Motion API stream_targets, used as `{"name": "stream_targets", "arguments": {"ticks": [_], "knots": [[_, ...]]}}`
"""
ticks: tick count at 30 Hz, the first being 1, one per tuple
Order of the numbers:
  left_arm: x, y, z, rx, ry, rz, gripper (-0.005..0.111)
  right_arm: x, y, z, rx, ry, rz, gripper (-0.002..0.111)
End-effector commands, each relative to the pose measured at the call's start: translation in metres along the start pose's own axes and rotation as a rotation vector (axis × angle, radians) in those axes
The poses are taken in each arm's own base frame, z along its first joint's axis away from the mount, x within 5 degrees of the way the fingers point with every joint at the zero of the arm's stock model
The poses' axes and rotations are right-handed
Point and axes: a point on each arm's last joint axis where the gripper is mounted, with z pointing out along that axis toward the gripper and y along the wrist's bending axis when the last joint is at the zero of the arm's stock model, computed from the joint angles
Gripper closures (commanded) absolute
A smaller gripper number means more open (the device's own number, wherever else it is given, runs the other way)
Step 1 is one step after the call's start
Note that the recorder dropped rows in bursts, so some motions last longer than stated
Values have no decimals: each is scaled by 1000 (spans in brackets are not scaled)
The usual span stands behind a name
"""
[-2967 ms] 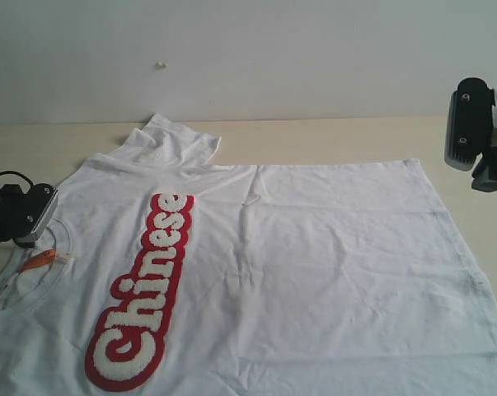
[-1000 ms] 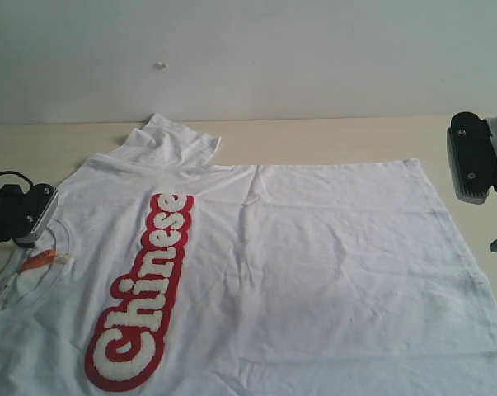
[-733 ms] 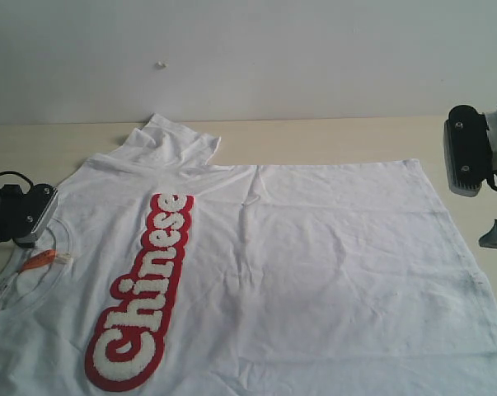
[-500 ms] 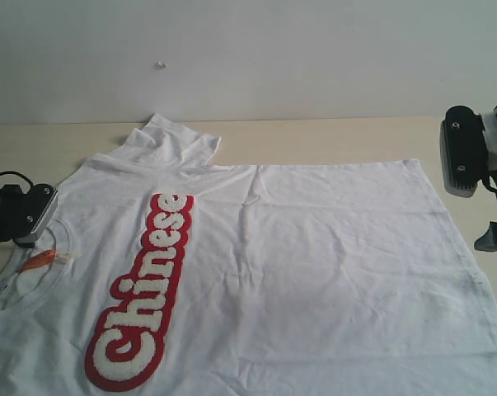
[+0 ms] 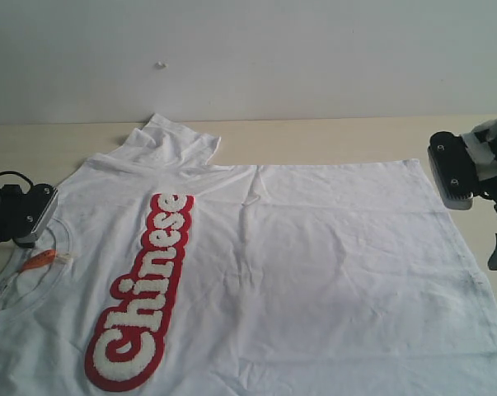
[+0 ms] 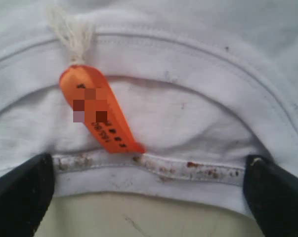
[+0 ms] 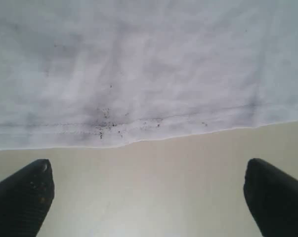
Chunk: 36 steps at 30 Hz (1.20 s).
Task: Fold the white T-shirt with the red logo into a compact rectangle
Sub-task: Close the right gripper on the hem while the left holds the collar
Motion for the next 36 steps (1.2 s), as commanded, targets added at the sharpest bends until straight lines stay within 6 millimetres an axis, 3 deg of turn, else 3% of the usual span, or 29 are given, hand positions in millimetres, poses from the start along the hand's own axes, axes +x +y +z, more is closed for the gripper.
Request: {"name": "stream_targets", "arguments": {"ticks": [1, 10, 18, 36], "knots": [[3, 5, 21, -50, 13, 2, 2, -2, -14, 14, -32, 9, -27, 3], [3, 5, 21, -50, 13, 2, 2, -4, -30, 57, -81, 7, -60, 3], [3, 5, 21, -50, 13, 2, 2, 19, -30, 70, -164, -7, -3, 3], [3, 5, 21, -50, 13, 2, 2, 15, -31, 75, -153, -45, -33, 3]]}}
